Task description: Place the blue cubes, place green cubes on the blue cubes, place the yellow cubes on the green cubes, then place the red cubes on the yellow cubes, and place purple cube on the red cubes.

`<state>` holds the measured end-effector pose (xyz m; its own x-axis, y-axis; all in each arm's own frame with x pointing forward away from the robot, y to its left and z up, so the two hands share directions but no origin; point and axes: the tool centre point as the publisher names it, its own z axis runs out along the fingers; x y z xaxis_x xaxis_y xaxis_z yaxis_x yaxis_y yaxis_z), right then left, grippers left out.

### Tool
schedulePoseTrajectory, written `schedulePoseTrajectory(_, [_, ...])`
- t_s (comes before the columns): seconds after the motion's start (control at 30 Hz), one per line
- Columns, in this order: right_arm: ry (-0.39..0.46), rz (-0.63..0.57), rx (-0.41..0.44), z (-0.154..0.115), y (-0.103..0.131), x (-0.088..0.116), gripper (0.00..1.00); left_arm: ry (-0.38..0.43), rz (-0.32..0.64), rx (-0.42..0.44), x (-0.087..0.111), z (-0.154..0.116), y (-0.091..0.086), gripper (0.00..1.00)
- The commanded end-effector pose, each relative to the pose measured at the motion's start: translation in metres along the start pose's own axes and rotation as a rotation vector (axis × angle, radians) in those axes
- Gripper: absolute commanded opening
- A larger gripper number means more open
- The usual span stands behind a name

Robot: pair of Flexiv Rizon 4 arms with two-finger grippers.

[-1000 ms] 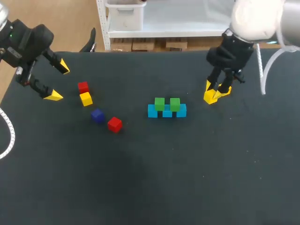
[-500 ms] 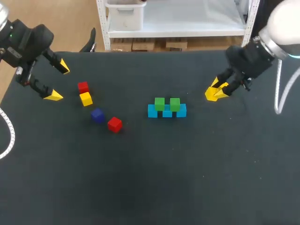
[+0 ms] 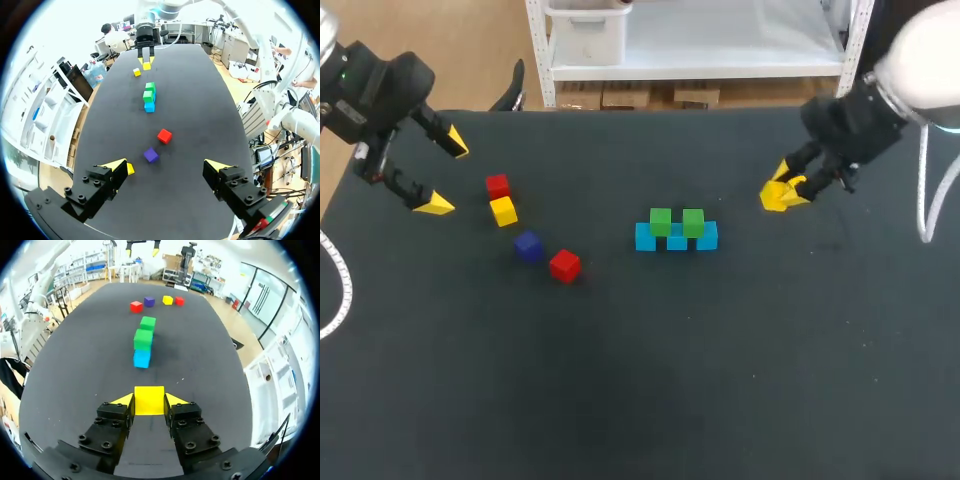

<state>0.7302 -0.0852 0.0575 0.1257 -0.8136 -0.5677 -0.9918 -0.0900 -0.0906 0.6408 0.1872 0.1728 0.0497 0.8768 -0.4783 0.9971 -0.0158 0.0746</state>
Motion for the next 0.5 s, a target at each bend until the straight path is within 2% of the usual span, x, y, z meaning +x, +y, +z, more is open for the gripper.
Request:
schedulePoseTrajectory(0.03, [0.182, 0.011, 0.040, 0.002, 0.004, -0.025, 0.00, -0.002, 0.003, 0.000, 0.001, 0.000, 0.000, 1.00])
schedulePoseTrajectory(0.37, [0.296, 0.084, 0.132, 0.009, 0.005, -0.055, 0.00, -0.002, 0.003, 0.000, 0.001, 0.000, 0.000, 1.00])
schedulePoseTrajectory(0.5, [0.291, 0.093, 0.145, 0.015, 0.005, -0.063, 0.00, -0.002, 0.003, 0.000, 0.001, 0.000, 0.000, 1.00])
